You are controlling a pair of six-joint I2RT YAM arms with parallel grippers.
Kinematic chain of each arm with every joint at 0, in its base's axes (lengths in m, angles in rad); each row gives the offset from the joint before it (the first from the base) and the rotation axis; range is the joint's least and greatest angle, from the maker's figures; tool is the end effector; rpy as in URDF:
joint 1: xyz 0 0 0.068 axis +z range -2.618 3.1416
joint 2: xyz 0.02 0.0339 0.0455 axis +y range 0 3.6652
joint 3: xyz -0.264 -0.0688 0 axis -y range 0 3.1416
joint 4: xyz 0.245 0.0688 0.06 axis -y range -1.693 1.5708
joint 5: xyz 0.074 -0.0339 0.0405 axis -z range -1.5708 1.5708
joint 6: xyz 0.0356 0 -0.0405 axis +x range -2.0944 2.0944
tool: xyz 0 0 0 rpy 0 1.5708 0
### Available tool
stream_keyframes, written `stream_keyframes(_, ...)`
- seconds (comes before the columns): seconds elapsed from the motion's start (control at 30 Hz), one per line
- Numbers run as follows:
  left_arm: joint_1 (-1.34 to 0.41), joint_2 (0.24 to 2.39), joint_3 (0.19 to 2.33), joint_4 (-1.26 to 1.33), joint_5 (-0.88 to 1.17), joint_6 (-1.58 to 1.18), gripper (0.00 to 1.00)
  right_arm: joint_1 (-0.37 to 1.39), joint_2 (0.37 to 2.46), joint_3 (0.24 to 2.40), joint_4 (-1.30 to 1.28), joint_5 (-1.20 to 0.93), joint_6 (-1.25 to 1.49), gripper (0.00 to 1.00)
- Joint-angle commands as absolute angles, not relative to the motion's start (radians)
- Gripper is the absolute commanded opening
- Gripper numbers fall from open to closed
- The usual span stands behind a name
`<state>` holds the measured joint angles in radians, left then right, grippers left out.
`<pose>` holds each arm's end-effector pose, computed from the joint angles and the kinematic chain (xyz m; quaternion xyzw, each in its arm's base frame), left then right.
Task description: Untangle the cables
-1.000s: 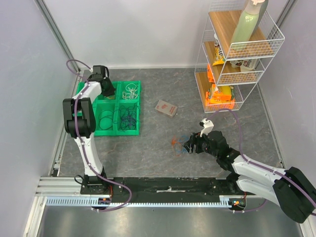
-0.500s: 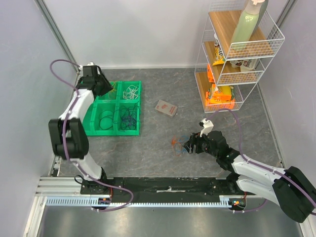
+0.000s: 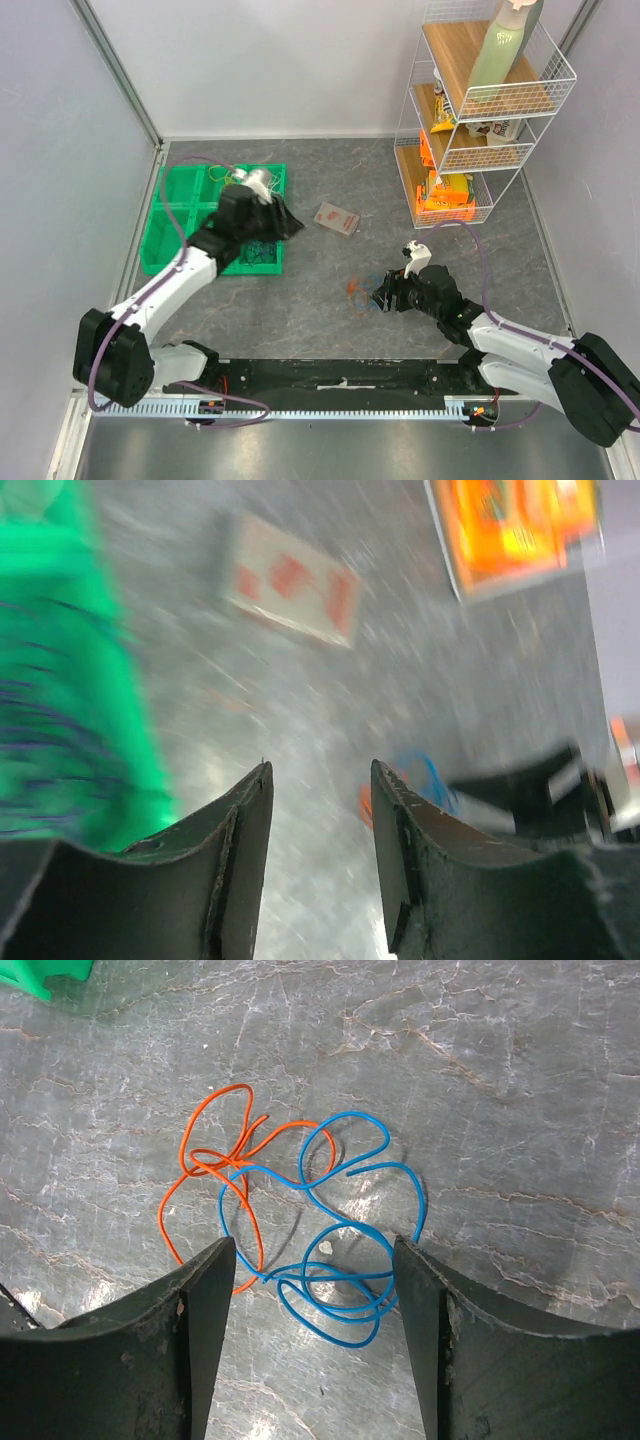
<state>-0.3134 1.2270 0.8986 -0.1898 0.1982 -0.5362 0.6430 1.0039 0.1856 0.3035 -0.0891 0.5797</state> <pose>0.2612 -0.0920 0.2859 -0.0463 0.8606 -0.2840 0.4202 0.1460 0.1133 0.1445 -0.0497 0.8618 0.3204 0.3901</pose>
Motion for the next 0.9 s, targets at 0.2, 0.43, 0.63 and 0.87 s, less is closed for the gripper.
stream_keyframes(0.2, -0.761, 1.449, 0.802, 0.055, 0.273, -0.618, 0.55, 0.638, 1.052, 0.229, 0.339, -0.075, 0.581, 0.67)
stream_keyframes(0.43, -0.818, 1.647, 0.917, 0.046, 0.213, -0.643, 0.49, 0.637, 1.12, 0.253, 0.339, -0.089, 0.581, 0.59)
stream_keyframes(0.63, -0.815, 1.718, 0.956, 0.038, 0.221, -0.646, 0.39, 0.637, 1.167, 0.273, 0.333, -0.091, 0.581, 0.46)
stream_keyframes(0.87, -0.816, 1.663, 0.989, -0.072, 0.166, -0.537, 0.02, 0.634, 1.242, 0.316, 0.302, -0.077, 0.586, 0.35)
